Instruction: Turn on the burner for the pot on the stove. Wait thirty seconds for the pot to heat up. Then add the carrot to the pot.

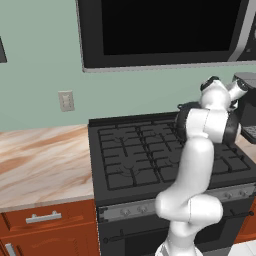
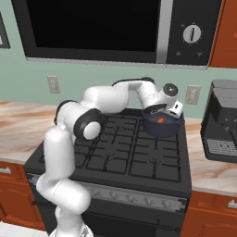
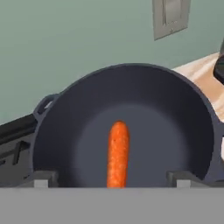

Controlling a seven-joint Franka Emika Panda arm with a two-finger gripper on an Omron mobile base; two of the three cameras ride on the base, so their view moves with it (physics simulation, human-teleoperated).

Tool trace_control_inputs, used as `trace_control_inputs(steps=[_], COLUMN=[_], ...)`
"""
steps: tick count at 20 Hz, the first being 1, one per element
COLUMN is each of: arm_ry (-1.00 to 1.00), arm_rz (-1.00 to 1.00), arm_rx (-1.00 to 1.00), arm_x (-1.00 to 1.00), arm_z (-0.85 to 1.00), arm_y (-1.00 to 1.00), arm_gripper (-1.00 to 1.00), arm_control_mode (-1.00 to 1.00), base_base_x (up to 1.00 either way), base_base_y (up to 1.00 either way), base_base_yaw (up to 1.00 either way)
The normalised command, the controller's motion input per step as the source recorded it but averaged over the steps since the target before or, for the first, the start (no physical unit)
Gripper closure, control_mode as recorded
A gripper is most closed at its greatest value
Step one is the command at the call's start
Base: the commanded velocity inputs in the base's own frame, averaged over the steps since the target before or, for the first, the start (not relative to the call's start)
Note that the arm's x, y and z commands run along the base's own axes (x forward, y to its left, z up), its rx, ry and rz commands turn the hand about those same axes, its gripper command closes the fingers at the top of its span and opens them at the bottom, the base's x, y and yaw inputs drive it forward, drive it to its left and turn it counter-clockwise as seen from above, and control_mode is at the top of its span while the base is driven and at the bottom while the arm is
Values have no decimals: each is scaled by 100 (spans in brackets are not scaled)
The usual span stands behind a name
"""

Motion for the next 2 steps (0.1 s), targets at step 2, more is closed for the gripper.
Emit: trace_control_inputs(steps=[2], arm_ry=[-21], arm_rz=[0], arm_rx=[0], arm_x=[-90], arm_z=[35], arm_y=[1], arm_gripper=[-100], arm_control_mode=[-100], base_base_x=[0], base_base_y=[0], base_base_yaw=[0])
